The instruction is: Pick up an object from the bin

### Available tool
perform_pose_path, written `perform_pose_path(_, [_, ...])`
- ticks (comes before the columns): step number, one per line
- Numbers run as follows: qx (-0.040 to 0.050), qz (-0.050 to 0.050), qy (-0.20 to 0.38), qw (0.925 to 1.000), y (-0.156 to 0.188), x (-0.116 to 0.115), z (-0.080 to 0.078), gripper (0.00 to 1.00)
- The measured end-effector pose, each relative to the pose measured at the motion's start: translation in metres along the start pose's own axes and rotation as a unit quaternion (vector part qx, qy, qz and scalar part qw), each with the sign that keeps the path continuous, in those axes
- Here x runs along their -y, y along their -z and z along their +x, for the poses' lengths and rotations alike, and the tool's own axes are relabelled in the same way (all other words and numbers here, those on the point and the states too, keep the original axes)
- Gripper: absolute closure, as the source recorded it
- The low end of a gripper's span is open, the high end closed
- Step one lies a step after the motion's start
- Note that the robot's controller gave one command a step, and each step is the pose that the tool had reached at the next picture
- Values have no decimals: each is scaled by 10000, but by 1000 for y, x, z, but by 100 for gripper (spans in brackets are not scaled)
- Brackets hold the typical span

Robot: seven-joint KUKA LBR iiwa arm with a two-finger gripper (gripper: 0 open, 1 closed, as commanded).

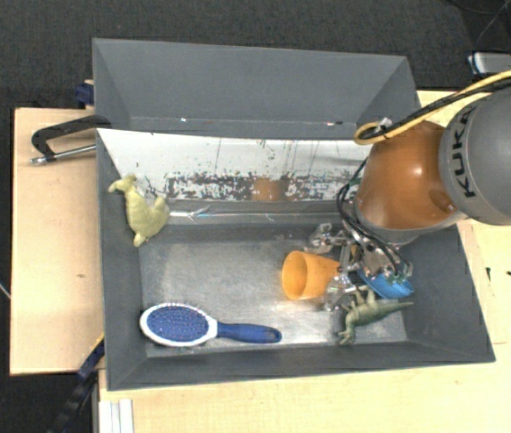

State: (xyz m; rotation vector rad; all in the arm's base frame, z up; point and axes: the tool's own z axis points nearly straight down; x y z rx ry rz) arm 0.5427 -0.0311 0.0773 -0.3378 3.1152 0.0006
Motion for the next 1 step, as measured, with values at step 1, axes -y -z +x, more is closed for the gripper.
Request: perform_pose_path(1, [32, 11, -141, 9999, 164, -10, -4, 100])
